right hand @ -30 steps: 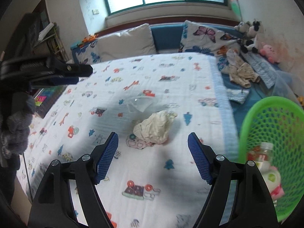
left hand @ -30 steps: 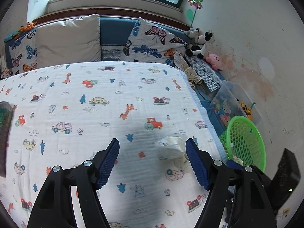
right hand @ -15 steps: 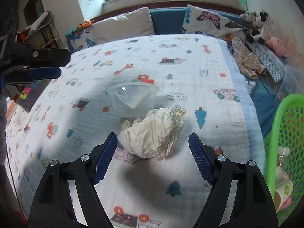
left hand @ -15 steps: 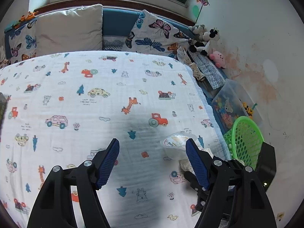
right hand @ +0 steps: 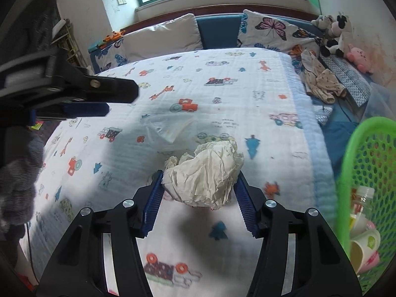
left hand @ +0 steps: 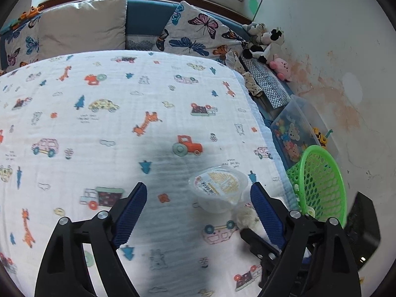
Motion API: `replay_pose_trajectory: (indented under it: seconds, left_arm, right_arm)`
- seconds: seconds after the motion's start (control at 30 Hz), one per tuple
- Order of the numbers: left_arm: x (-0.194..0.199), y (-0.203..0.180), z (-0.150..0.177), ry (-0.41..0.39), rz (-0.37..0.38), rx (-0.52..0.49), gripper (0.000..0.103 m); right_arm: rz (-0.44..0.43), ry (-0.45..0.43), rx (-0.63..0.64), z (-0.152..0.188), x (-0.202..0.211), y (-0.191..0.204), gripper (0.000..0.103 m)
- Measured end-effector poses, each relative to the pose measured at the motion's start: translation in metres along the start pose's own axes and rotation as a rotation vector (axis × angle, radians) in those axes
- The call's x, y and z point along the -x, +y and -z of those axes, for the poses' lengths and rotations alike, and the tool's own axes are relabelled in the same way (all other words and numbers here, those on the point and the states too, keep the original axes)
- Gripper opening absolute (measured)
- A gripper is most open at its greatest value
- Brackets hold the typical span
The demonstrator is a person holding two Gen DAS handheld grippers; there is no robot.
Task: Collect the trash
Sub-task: 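Carry the tissue into the basket with the right gripper while the left gripper lifts the clear tub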
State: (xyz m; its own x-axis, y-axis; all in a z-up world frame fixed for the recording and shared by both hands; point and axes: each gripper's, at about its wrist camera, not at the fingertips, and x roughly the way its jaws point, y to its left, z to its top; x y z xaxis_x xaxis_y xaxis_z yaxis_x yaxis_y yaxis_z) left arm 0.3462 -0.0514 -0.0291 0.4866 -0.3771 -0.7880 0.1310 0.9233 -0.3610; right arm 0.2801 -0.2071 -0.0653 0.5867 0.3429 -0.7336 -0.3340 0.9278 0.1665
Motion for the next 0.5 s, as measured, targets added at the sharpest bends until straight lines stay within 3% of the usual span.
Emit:
replay_pose_trajectory:
  seconds: [0.5]
  left_arm:
    - [-0.046, -0.031, 0.008, 0.068, -0.017, -0.057, 0.087]
  right_arm:
    - [0.049, -0.056, -0.043, 0.019, 0.050, -0.031, 0.057]
